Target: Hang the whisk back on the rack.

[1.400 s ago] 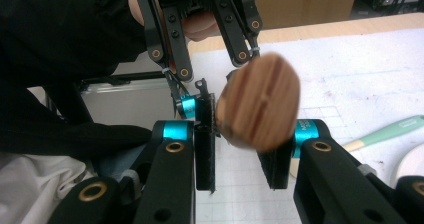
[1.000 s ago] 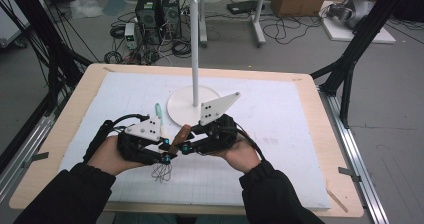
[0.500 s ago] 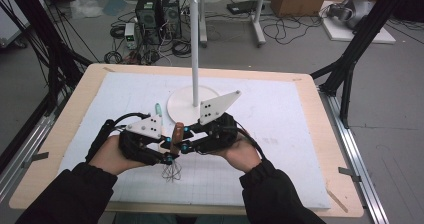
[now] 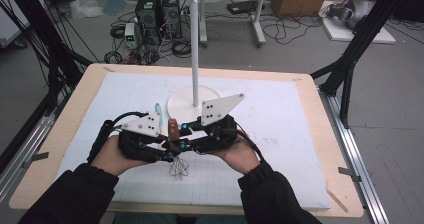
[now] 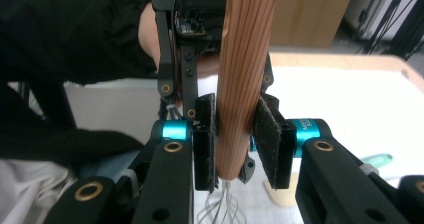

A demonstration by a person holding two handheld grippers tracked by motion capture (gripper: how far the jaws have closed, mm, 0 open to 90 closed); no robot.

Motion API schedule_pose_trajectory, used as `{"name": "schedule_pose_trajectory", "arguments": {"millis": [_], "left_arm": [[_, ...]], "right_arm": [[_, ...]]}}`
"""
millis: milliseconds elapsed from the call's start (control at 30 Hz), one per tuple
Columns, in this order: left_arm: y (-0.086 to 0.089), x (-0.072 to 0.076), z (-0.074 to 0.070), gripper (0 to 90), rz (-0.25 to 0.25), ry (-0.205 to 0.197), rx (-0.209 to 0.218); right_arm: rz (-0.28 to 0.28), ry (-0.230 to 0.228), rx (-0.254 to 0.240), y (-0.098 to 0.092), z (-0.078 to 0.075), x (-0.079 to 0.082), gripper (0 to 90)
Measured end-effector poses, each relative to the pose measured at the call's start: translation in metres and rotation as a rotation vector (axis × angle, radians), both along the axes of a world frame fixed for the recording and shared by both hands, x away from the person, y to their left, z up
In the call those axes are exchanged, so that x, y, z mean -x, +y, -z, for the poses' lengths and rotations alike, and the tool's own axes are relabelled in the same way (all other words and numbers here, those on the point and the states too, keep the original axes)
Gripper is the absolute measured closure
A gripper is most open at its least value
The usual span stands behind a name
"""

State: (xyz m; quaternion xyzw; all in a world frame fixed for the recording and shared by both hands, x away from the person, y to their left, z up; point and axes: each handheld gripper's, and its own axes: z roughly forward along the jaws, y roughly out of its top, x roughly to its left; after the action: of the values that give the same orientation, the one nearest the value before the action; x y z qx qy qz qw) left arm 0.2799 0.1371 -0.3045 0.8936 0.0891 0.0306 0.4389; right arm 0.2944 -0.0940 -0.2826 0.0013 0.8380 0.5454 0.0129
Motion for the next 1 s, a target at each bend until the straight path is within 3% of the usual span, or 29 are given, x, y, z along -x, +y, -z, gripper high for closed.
{"name": "schedule_pose_trajectory", "arguments": {"millis": [167, 267, 333, 667, 1000], "left_arm": [[0.001, -0.001, -0.001, 74.2, -0.020, 0.005, 0.036], [0.001, -0.001, -0.001, 74.2, -0.018, 0.001, 0.034], [0.001, -0.001, -0.001, 74.2, -0.024, 0.000, 0.041], [0.004, 0.000, 0.000, 71.3, -0.040, -0.022, 0.058], [0.020, 0.002, 0.003, 59.8, -0.109, -0.039, 0.061]], "right_arm": [[0.019, 0.006, -0.017, 0.002, 0.009, -0.001, 66.9], [0.030, 0.007, -0.029, 0.004, 0.013, -0.002, 66.9], [0.035, 0.009, -0.056, 0.005, 0.014, -0.001, 67.8], [0.030, 0.031, -0.072, 0.007, 0.015, -0.003, 72.5], [0.065, 0.055, -0.035, 0.000, 0.014, -0.015, 72.6]]}}
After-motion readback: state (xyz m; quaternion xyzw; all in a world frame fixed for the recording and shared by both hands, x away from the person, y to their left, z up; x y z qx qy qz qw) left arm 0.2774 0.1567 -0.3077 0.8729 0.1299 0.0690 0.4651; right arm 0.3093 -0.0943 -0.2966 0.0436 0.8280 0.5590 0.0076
